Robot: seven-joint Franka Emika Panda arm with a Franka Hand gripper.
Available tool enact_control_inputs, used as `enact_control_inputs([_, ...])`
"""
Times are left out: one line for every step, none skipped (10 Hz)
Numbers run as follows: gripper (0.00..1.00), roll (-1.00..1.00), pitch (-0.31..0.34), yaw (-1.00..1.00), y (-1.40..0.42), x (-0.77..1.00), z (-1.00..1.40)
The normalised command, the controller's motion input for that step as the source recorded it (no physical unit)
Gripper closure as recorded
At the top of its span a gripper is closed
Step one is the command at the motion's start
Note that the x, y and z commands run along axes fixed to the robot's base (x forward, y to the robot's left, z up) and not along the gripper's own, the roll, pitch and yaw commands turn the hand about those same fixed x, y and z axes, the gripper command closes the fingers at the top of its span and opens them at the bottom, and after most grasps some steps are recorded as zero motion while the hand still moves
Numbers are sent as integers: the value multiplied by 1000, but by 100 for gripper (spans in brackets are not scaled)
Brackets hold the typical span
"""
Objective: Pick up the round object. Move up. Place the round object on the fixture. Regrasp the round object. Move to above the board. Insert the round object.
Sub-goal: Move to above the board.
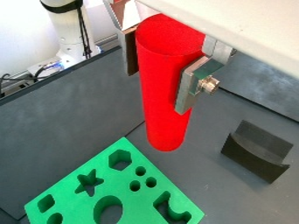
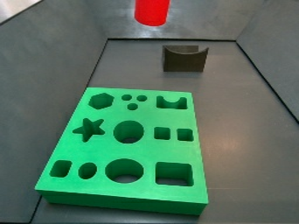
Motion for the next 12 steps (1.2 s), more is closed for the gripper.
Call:
enact_control_inputs([100,-218,-287,5,122,-228,18])
enact_control_inputs([100,-213,-283,3,119,-229,18])
enact_control_inputs([100,-209,-279,4,120,-225,16])
enact_control_inputs([100,-206,-277,4,119,-222,16])
enact_control_inputs([100,-203,-275,4,118,-221,19])
enact_control_inputs([100,-203,-275,4,119,-220,18])
enact_control_inputs([100,-202,-274,4,119,-220,18])
enact_control_inputs([100,-202,-274,4,118,-220,18])
enact_control_inputs([100,-201,-274,4,118,-219,18])
enact_control_inputs([100,-201,-274,4,118,-219,18])
enact_control_inputs([100,-201,-274,4,118,-219,18])
enact_control_inputs([100,-201,-273,4,117,-219,18])
